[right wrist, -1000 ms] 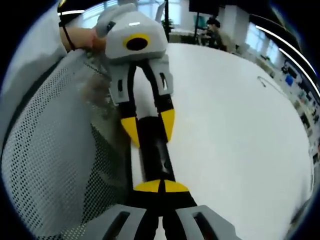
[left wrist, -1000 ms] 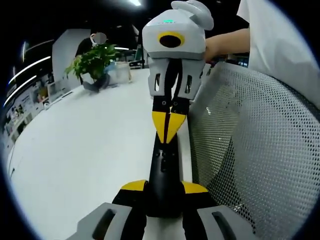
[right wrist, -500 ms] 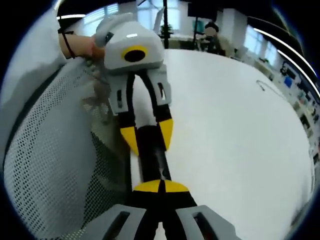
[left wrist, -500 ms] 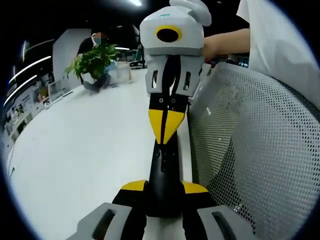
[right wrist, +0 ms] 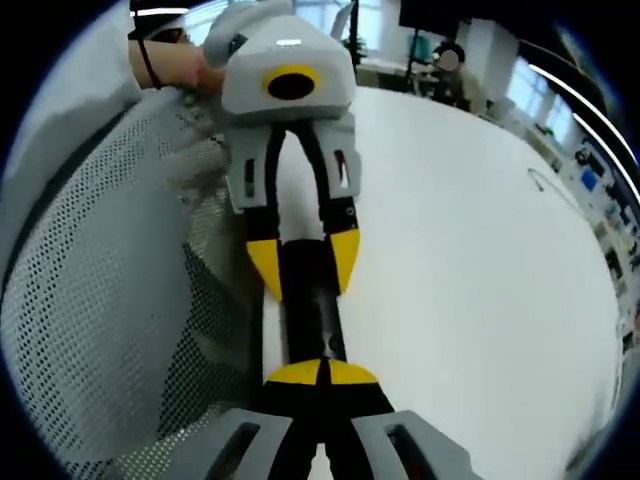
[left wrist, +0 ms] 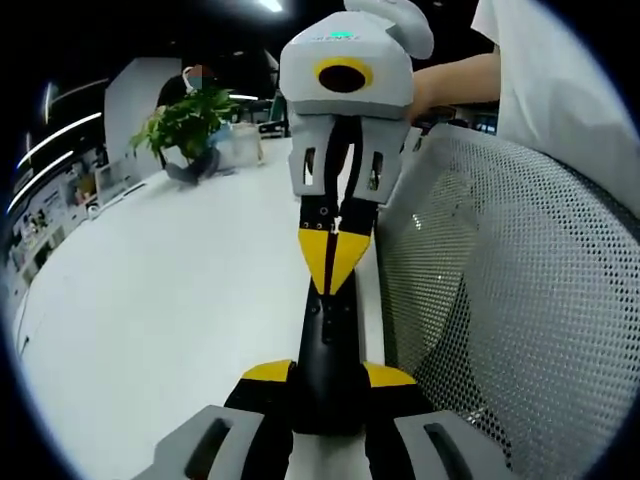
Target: Press the specified remote control buttons in sequence, fully releasing each button before pressing the next.
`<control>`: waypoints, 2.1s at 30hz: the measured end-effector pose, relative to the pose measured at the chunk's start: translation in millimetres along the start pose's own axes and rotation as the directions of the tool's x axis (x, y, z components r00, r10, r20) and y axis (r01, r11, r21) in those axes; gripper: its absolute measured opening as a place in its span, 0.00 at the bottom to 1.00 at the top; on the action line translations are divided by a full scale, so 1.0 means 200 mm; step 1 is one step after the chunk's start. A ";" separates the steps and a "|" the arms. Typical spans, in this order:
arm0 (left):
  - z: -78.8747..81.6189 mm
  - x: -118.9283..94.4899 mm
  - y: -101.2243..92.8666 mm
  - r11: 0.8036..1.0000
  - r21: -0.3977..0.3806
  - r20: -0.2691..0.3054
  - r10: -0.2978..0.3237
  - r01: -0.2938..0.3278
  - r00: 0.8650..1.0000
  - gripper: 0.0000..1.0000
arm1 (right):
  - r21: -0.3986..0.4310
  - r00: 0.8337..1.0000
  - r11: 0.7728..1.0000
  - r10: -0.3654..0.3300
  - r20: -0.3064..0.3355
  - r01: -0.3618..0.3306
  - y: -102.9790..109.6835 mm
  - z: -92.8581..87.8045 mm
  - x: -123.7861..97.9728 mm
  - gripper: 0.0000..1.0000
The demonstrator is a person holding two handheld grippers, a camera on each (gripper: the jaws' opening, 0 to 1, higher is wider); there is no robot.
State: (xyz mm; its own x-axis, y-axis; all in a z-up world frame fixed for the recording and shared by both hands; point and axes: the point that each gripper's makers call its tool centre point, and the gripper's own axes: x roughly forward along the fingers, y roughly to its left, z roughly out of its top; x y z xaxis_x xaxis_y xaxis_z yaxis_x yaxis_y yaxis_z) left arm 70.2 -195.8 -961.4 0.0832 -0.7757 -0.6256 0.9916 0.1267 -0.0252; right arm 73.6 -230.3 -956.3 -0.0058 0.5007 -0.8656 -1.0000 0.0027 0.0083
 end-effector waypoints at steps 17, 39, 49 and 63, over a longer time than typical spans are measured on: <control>0.00 0.00 0.00 1.000 0.002 0.000 -0.002 0.002 1.000 0.25 | 0.041 1.000 0.999 0.009 0.024 -0.010 -0.02 0.00 -0.03 0.00; 0.00 0.00 -0.01 1.000 0.001 0.001 -0.003 0.003 1.000 0.25 | -0.175 0.985 0.979 0.078 -0.156 -0.105 0.02 -0.02 0.00 0.06; 0.00 0.00 0.00 1.000 0.010 -0.007 -0.004 0.004 1.000 0.25 | -0.152 0.992 0.984 0.073 -0.104 -0.089 0.02 -0.02 -0.01 0.05; 0.00 0.00 0.00 1.000 0.002 -0.012 -0.005 0.005 1.000 0.25 | -0.118 0.990 0.989 0.080 -0.113 -0.093 0.01 -0.03 -0.02 0.04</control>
State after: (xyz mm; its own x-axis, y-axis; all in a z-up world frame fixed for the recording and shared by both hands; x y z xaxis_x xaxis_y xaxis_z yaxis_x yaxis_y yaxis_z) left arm 70.1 -195.8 -961.8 0.0772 -0.7689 -0.6347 0.9922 0.1220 -0.0271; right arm 71.1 -237.0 -956.0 -0.0865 0.3985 -0.9131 -0.9888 -0.1463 0.0298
